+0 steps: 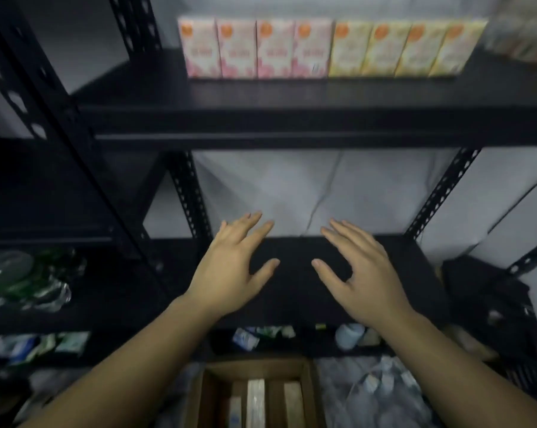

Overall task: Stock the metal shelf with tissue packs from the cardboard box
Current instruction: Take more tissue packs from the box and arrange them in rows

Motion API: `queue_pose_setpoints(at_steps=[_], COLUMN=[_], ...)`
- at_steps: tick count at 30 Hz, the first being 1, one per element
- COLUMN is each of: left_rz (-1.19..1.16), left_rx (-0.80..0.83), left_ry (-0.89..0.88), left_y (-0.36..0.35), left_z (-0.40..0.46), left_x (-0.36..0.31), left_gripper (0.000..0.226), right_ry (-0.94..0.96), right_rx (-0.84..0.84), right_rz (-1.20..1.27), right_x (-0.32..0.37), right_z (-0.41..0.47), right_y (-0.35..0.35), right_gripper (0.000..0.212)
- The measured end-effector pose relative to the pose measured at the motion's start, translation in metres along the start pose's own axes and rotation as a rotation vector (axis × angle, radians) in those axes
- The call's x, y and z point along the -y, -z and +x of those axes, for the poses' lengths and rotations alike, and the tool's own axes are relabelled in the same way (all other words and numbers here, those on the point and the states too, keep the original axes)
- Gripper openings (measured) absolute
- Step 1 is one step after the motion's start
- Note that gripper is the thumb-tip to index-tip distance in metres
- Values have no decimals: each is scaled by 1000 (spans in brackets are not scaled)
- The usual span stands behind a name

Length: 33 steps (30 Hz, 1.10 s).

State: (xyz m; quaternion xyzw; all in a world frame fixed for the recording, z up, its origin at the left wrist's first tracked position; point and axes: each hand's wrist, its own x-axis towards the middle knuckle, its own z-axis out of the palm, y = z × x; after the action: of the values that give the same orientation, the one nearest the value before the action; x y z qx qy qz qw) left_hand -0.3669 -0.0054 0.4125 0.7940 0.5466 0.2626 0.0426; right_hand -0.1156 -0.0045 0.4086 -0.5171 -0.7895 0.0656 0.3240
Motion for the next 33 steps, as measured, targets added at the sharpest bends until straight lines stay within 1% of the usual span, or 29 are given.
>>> queue_pose_setpoints(at_steps=[5,8,10,15,17,19,22,25,29,31,33], left_rz=[-113,-172,-184,-222,-242,-272,-294,-290,-274,-256,-255], left_rx=[248,414,525,695,754,808,796,760,719,709,708], left_ry=[281,424,523,771,834,890,1005,1058,1092,1117,1167], left_y=[-95,-159,-203,-304,-346,-388,-451,-517,-605,-645,-680], left_z=[-70,-122,-160,-248,-280,-306,-332,-351,-371,-377,-384], left_x=[45,70,86,118,134,149,170,192,213,223,234], left_gripper=[72,69,66,60,58,60,66,77,89,97,99], right_ry=[-215,-353,-437,-662,-718,-744,-762,-872,-1067,-1111,-1126], right_rx=[303,461,534,682,735,801,836,867,781,755,743], right_rz=[63,100,123,96,96,95,95,82,17,-47,-83], right_x=[-45,-70,-87,-125,-141,-156,-179,-200,-229,-243,-256], right_z=[-69,-123,-162,-244,-271,-296,-330,-356,-393,-408,-419], right_y=[-85,-141,-181,-278,-320,-365,-435,-504,-589,-623,-651], right_gripper=[57,57,56,57,58,60,66,78,84,87,89])
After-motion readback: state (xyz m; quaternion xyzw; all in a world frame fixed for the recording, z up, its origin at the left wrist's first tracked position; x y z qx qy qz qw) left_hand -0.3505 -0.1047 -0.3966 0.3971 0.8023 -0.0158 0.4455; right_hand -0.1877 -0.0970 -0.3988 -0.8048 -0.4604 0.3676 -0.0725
